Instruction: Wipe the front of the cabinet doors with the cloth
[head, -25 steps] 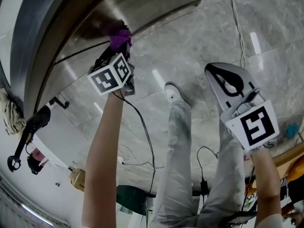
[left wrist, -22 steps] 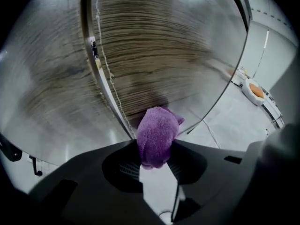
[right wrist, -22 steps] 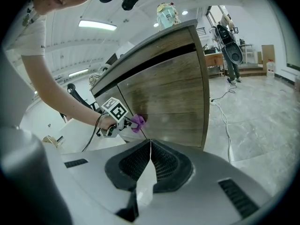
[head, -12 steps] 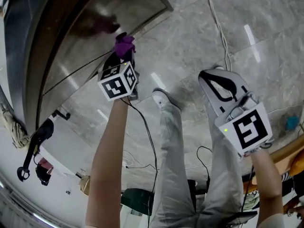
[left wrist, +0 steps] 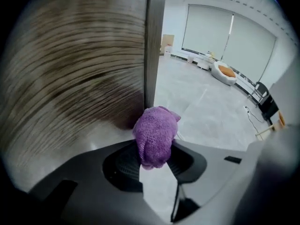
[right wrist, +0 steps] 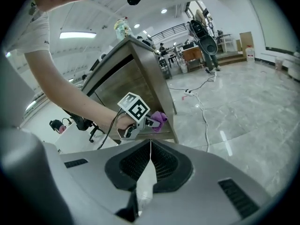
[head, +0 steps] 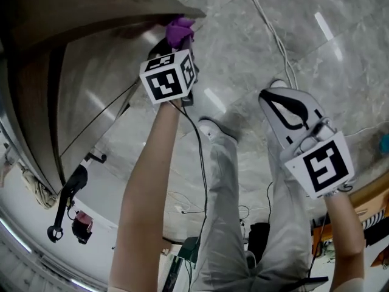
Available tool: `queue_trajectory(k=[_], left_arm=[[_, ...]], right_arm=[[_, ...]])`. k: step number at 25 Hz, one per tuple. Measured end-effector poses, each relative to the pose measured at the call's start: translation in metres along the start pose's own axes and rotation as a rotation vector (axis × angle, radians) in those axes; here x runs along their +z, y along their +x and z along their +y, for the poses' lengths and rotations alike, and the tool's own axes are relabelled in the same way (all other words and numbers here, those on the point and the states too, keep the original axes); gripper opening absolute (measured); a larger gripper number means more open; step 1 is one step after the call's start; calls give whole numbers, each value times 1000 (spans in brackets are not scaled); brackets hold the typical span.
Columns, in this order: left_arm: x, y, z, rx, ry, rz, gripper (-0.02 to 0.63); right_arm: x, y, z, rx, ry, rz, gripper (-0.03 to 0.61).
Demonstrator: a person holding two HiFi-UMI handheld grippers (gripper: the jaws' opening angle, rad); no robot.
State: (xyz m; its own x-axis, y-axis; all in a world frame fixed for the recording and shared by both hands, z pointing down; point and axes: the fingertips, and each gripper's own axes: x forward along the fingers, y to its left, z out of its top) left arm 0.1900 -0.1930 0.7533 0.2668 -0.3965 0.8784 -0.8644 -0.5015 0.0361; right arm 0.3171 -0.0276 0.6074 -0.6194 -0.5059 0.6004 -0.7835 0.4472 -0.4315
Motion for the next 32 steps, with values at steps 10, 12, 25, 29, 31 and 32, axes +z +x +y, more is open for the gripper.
queue_trajectory(k=[10, 12, 25, 29, 31, 32], left_arm=[[-57, -6, 67, 51, -39, 83, 140], [-78, -14, 90, 70, -49, 109, 140], [-190, -70, 219, 162, -191, 198, 139], [-209, -88, 246, 178, -230, 217, 138], [-214, -96, 254, 195, -226, 220, 138], [-215, -98, 254, 200, -218, 220, 138]], right_arm=[[3, 29, 6, -27, 19, -1, 28], [6, 37, 16, -26, 14, -3, 28], [-7, 113, 132, 60, -31, 25, 28], [-6, 126, 153, 86, -32, 25, 28], [-2, 128, 158, 97, -28, 17, 28], [1, 127, 157, 101, -29, 13, 28]])
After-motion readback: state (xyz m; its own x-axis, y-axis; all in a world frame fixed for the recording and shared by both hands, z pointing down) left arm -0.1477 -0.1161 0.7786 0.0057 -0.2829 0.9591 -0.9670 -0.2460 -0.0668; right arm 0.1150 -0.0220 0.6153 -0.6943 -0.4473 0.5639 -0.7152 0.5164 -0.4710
